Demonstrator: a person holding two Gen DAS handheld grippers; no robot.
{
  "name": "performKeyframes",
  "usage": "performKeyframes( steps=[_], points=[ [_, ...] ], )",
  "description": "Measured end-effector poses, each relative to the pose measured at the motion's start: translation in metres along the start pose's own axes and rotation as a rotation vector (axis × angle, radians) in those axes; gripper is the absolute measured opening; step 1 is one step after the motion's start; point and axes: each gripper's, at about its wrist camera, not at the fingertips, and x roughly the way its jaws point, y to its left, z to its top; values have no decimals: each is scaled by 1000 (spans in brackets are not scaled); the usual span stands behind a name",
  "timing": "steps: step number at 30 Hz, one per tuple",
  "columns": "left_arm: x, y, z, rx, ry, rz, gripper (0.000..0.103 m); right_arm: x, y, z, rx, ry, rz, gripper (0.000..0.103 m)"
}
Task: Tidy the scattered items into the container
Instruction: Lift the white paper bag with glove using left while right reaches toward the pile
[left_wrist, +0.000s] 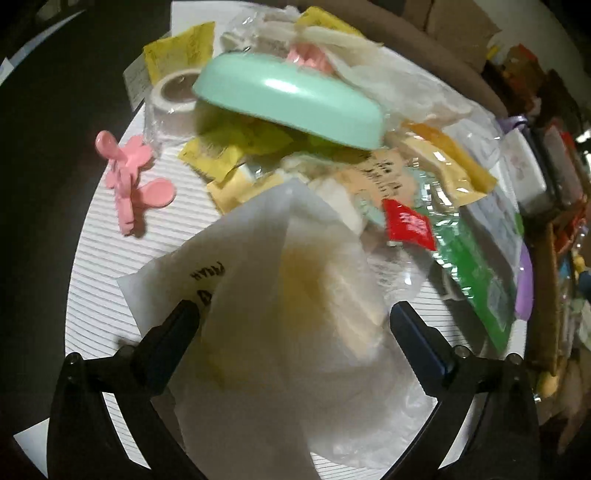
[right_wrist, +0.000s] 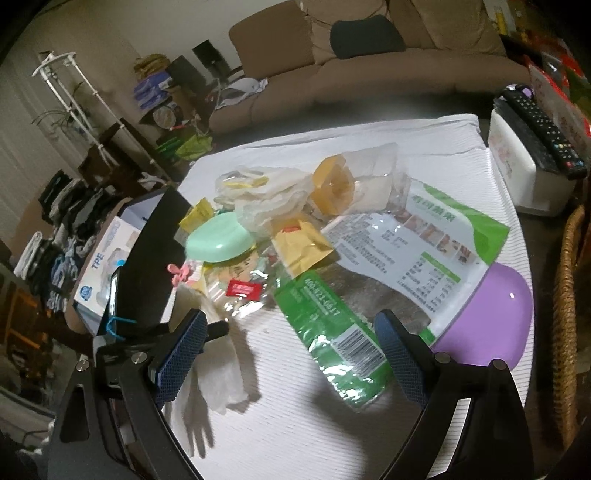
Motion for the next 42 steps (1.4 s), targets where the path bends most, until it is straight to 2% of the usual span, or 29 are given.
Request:
performKeyframes(
  steps=[2,3,4,5,6,8,10,12,14,15,17,19,22,24,26,30,32,33,34,35,36,37,38,40,42],
  points=[
    [-3,2,0,25,6,-9,81,0,1,-1,-9,0,-7,95],
    [-5,3,2,35,11,-10,67,1,1,-1,-13,1,-12,95],
    [-11,7,1,34,6,-24,59,2,1,-1,-13,2,-15,95],
    [-20,10,2,28,-7,-60,29,3,0,-1,-11,2,-16,95],
    [-30,12,5,26,-14,-83,13,4,0,-1,-8,3,-15,95],
    [-58,15,7,56,-64,-89,6,7,-1,-1,1,4,-9,95],
    [-91,20,11,71,-137,-118,6,13,-4,-2,22,11,26,95],
    [-115,23,19,71,-203,-143,5,21,-8,-1,74,19,102,95],
    [-134,26,28,75,-284,-135,5,31,-10,1,136,15,169,95],
    [-140,28,33,69,-317,-132,5,36,-7,5,149,11,173,95],
    [-144,35,41,53,-352,-151,5,46,12,18,72,28,121,95],
    [-146,44,43,33,-355,-158,5,53,44,41,-87,26,64,95],
    [-150,57,46,6,-356,-151,6,73,87,88,-298,5,30,95],
    [-149,63,46,-2,-355,-157,6,106,102,128,-421,3,-69,95],
    [-147,65,48,-4,-348,-158,6,152,106,153,-506,78,-150,94],
    [-146,67,49,-3,-337,-168,6,240,98,163,-552,257,-175,93],
    [-147,67,48,8,-336,-168,6,259,90,165,-540,249,-192,93],
    [-148,66,48,12,-339,-165,6,265,86,166,-511,244,-173,93],
    [-149,66,49,19,-344,-158,6,269,83,166,-477,251,-138,89],
    [-149,65,49,25,-347,-153,6,272,80,167,-441,261,-105,77],
    [-150,65,49,27,-351,-147,6,272,78,167,-397,270,-71,70],
    [-149,66,50,25,-351,-142,6,269,75,168,-364,269,-45,52],
    [-149,67,50,20,-348,-143,6,263,74,167,-335,263,-16,21],
    [-149,70,50,9,-346,-149,6,245,75,169,-316,243,2,11],
    [-152,71,49,6,-350,-153,6,219,82,170,-345,213,21,9]
  ],
)
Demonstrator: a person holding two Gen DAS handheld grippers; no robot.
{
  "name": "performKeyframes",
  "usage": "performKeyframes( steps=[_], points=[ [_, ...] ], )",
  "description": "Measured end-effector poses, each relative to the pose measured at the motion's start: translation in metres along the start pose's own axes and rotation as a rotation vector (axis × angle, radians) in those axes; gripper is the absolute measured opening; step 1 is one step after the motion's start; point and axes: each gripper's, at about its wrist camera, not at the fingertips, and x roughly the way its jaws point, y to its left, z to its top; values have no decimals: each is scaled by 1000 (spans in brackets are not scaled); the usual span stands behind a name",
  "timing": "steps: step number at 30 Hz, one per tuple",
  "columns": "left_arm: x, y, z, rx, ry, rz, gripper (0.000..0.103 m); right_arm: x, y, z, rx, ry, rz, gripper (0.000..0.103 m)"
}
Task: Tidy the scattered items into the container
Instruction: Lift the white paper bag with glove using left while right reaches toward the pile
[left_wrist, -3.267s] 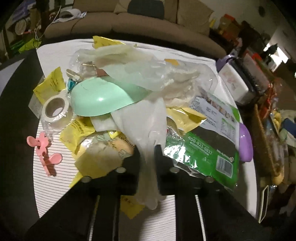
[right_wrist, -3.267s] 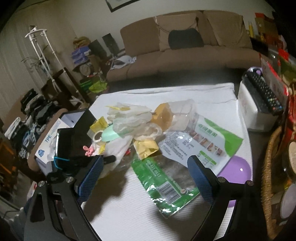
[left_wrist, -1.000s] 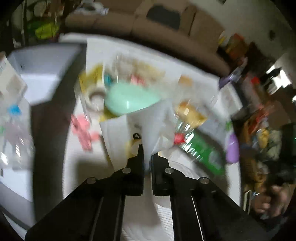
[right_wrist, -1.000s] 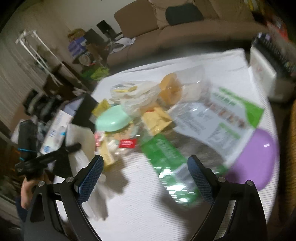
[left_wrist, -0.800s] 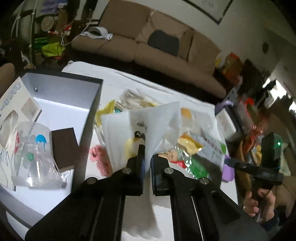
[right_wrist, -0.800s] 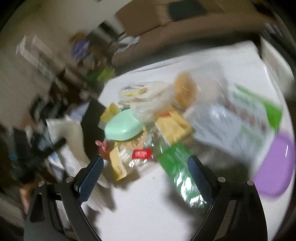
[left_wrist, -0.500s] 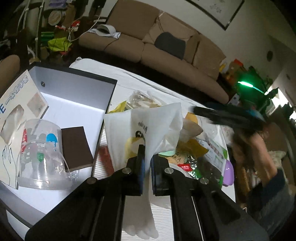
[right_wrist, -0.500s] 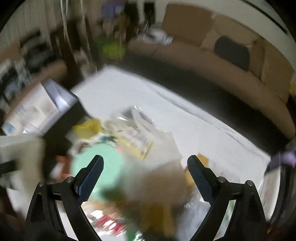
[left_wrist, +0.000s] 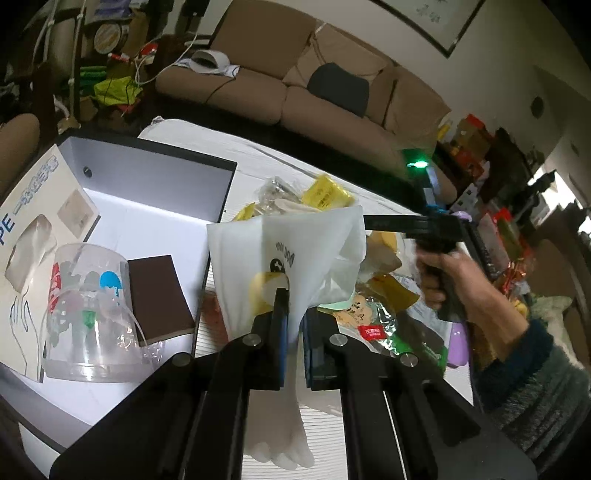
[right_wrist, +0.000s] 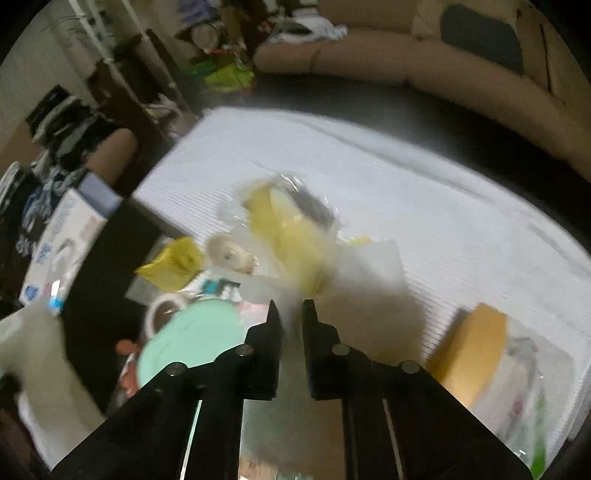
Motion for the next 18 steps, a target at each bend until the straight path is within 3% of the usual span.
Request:
performKeyframes(
  steps=[5,8,15,18],
  points=[
    [-7,0,-1,3,-13,-17,6,-74,25,-15,-124,-34,-1,9],
    [-11,-2,-1,6,-21,-30,6,-131,42,-38,-175,-109,4,9],
    [-16,-4,0,9,-33,-41,6,-268,59,-87,-74,-339,131,9],
    [-17,-4,0,10,-32,-37,6,-310,65,-116,-24,-372,198,9]
  ],
)
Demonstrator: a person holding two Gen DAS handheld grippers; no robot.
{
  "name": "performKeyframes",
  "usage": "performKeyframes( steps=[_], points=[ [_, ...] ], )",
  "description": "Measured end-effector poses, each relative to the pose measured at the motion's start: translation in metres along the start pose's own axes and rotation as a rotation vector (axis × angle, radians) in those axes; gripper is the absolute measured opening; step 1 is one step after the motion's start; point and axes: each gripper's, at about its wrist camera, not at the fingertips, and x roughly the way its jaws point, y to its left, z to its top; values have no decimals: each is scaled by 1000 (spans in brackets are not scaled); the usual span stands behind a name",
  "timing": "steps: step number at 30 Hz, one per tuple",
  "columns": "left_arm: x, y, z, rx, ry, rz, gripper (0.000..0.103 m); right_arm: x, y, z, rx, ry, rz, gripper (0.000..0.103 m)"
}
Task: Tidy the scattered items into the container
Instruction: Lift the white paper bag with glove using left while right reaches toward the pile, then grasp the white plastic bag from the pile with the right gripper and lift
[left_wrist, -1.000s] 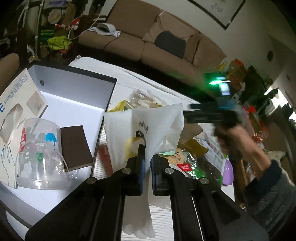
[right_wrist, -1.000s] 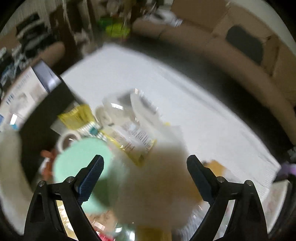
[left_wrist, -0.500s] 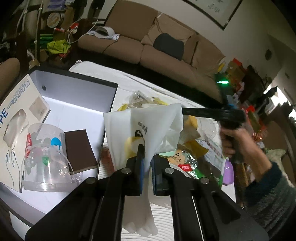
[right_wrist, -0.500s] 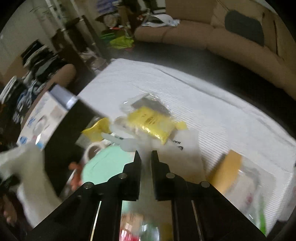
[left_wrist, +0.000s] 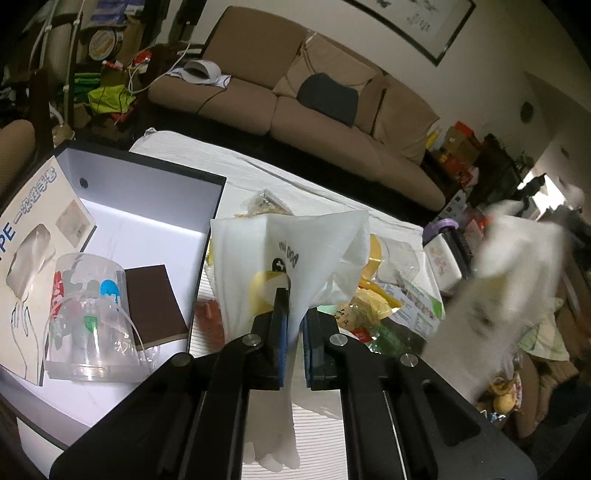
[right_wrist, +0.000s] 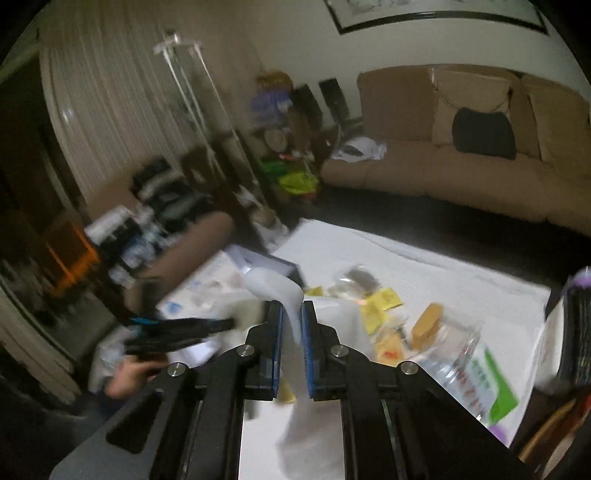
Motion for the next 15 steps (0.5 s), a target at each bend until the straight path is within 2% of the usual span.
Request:
performKeyframes(
  steps=[2,5,7,9,11,12,14,15],
  points=[
    [-1,-1,0,4,0,2,6,-13,4,-22,12,45,-61,10],
    [1,-6,-1,9,3,2,6,0,-6,-83,27,245,-269,12],
    [3,-10,-2,15,7,-2,6,18,-26,-134,105,371,-321,12],
    [6,-16,-3,26,12,-4,6,39,-49,-179,240,454,-306,12],
    [9,-23,-5,39,19,-3,6,60,-59,-209,352,477,-279,12],
    [10,-26,-6,45,22,-3,6,71,-60,-218,386,477,-250,13],
    [12,-33,-8,62,29,-2,6,78,-63,-230,488,417,-173,15],
    [12,-35,-10,71,30,0,6,78,-64,-232,532,379,-146,19]
  ],
)
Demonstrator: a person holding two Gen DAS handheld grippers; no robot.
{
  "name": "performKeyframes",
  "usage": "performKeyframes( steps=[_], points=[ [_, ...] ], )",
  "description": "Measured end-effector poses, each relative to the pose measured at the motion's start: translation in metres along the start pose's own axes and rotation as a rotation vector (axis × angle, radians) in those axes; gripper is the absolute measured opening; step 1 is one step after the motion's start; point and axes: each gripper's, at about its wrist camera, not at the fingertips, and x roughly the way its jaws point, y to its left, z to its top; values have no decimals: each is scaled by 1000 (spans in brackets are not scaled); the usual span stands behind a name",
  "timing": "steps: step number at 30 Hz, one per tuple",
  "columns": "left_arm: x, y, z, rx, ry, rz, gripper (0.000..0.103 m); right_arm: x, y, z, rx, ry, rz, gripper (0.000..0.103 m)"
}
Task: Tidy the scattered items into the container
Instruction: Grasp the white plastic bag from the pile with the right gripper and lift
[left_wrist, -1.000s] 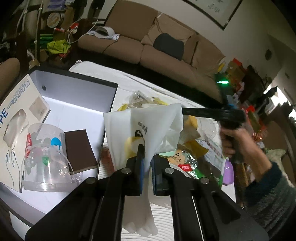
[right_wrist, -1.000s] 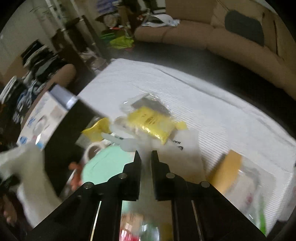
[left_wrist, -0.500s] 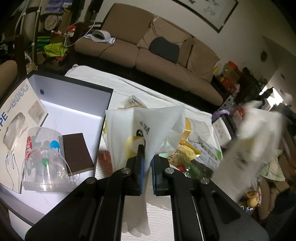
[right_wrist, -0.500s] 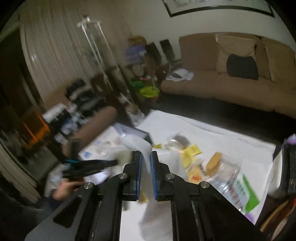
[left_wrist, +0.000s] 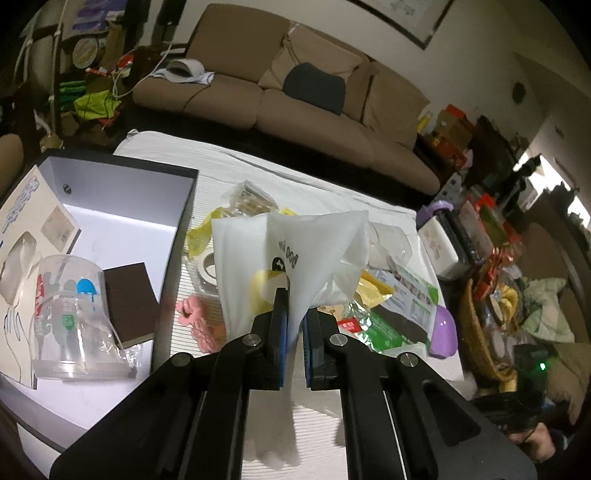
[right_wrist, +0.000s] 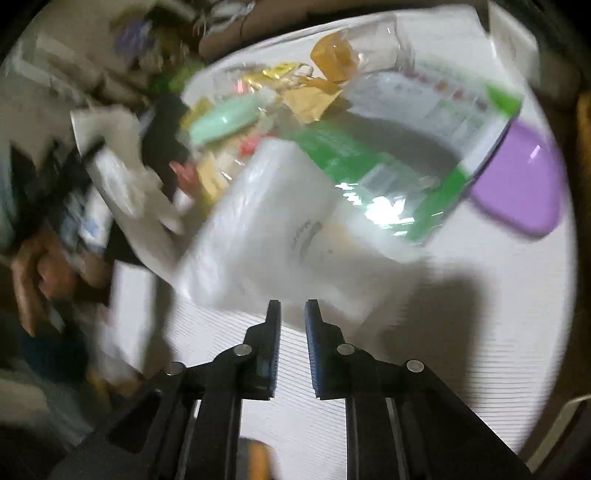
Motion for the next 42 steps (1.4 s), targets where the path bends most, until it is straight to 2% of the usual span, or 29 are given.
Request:
performKeyframes(
  steps=[1,2,4,7,10,14,15,18,22,25,29,31,33,36,37,38,40,41,42],
  points=[
    [0,-3,-1,9,-1,3,6,0,1,2,14,-27,-4,40],
    [0,-4,-1,14,-3,5,6,-1,5,4,14,-52,-36,70],
    [2,-8,-1,25,-3,8,7,-4,25,6,-49,-109,-78,95],
    [7,-9,0,31,9,11,7,1,47,7,-155,-122,-73,97],
    [9,-10,-1,40,14,23,7,41,71,8,-237,-103,-227,97],
    [5,-10,-2,54,8,26,7,97,93,4,-436,-43,-343,97],
    [5,-10,-2,56,7,28,7,110,97,0,-481,-48,-395,97],
    [3,-6,-1,56,4,39,7,133,94,-2,-515,-59,-480,97],
    [1,0,-1,47,2,39,7,146,83,-1,-480,-77,-490,98],
    [0,0,-1,58,0,46,7,146,81,-1,-441,-100,-461,99],
    [-2,0,0,56,-3,48,7,158,85,-7,-492,-102,-477,102],
    [-1,-1,-1,62,-1,50,7,157,77,-4,-484,-122,-443,103],
    [-2,-3,-1,71,-1,49,7,153,73,-1,-466,-118,-424,99],
    [-4,-6,0,83,-10,42,7,141,73,1,-458,-103,-394,78],
    [-5,-6,0,85,-13,40,7,137,71,0,-450,-106,-380,64],
    [-5,-7,0,85,-14,38,7,129,71,1,-442,-115,-365,44],
    [-4,-8,0,90,-12,38,7,112,73,3,-425,-148,-329,22],
    [-4,-9,0,95,-12,39,7,102,75,4,-412,-169,-314,16],
    [-5,-10,0,98,-11,40,7,90,77,5,-399,-201,-294,15]
  ],
)
